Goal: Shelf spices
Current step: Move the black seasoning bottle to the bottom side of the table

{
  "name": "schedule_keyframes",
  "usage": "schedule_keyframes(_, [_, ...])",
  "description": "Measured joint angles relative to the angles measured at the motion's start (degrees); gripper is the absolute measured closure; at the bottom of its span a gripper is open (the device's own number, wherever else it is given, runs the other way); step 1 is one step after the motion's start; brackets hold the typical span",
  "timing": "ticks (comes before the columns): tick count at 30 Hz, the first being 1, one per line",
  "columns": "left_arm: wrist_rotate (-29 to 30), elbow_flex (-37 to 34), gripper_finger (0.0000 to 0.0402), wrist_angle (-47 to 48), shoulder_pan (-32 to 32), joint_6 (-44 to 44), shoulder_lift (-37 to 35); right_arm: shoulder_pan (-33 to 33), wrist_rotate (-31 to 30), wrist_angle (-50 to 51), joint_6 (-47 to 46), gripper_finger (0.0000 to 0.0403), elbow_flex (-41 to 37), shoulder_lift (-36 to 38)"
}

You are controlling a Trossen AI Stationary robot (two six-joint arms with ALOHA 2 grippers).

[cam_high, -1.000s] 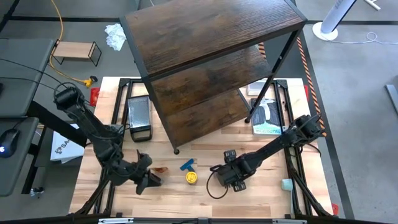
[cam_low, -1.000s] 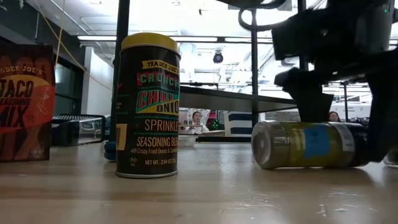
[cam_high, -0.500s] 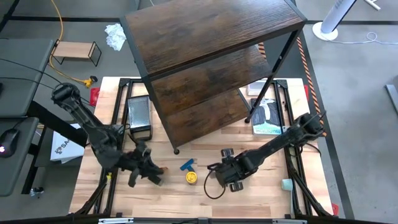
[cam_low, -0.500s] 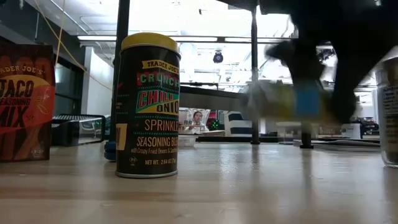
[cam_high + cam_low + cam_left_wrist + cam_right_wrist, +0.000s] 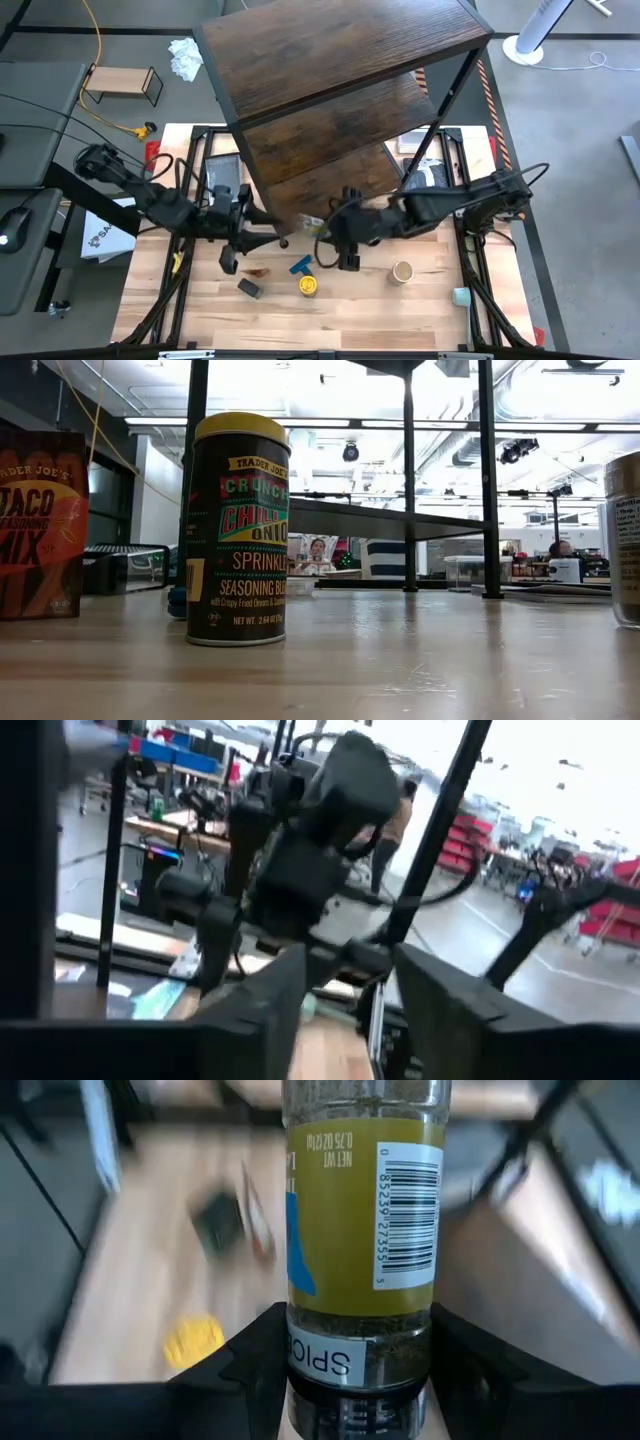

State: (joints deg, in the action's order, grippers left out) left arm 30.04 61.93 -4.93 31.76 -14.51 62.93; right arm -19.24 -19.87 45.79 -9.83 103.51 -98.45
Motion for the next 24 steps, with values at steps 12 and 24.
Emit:
schedule_keyframes(12, [6.4, 1.7, 0.0125, -5.7, 0.6, 0.5, 3.1, -3.7, -3.9, -9.9, 7.4, 0.0218, 14.9, 0.1])
schedule_keyframes(24, [3.4, 1.7, 0.0123, -30.3, -3.8, 10.5, 9.8, -3.3, -3.4, -10.9, 9.7, 0.0218, 15.0, 0.0])
